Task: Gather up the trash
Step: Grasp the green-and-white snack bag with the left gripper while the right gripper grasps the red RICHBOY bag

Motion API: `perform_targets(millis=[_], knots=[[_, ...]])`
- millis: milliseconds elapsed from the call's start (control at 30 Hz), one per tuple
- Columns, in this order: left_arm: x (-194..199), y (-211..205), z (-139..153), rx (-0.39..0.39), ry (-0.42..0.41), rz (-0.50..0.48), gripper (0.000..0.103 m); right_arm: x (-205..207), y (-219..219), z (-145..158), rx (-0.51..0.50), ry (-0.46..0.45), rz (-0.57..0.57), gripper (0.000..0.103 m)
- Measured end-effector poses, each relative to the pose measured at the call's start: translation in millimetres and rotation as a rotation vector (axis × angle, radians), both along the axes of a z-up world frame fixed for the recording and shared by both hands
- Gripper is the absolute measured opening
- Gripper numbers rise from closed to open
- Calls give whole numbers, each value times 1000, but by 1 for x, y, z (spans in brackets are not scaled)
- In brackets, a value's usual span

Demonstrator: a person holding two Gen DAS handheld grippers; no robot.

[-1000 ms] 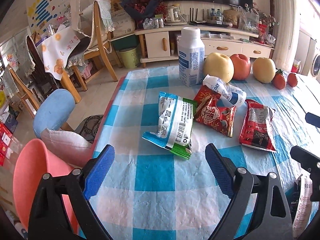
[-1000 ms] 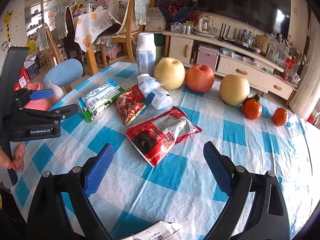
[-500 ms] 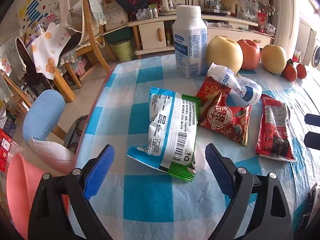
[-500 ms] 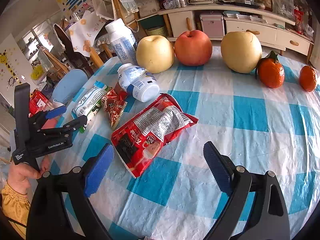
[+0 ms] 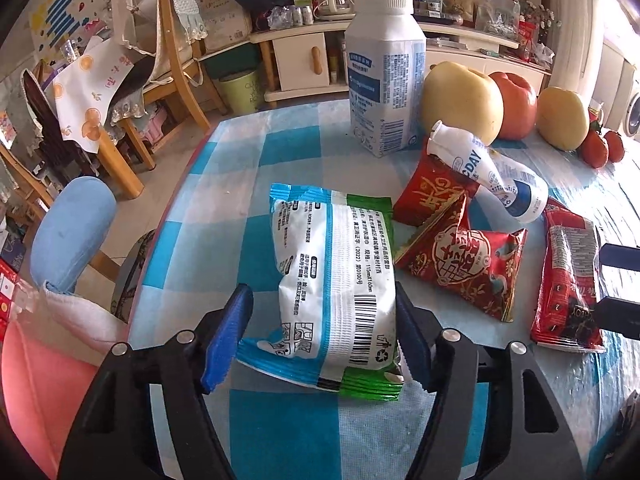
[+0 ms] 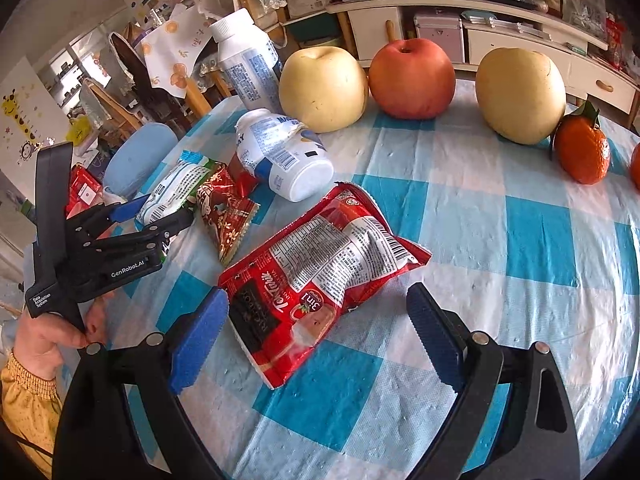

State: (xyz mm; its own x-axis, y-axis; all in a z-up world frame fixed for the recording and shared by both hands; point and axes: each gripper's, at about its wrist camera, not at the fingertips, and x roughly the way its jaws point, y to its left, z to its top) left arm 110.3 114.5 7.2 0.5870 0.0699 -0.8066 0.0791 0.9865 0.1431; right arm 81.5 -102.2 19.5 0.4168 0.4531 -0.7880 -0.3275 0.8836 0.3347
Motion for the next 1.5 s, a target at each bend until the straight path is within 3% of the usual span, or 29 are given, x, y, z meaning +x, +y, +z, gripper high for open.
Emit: perform_targets(millis=[167, 433, 567, 733, 1033, 1200, 1500], knots=[[-5, -8, 0, -42, 19, -19, 63, 1, 3, -1, -5, -4, 10, 92], [-29, -58, 1, -80, 50, -190, 58, 4, -9, 2, -89, -36, -26, 92], [-37, -71, 4, -124, 61, -252, 58, 5, -13, -1, -83, -24, -42, 92], [-33, -65, 3, -114, 46, -190, 64, 5, -7, -2, -70, -16, -33, 92], [-24, -63, -1, -104, 38, -158, 65, 0, 11, -5, -195, -69, -1, 91], [-22, -61, -2, -112, 33, -151, 63, -4, 15, -5, -218, -92, 21, 77], [-27, -64, -1, -107, 15, -142, 51, -10, 18, 0, -216, -124, 59, 55]])
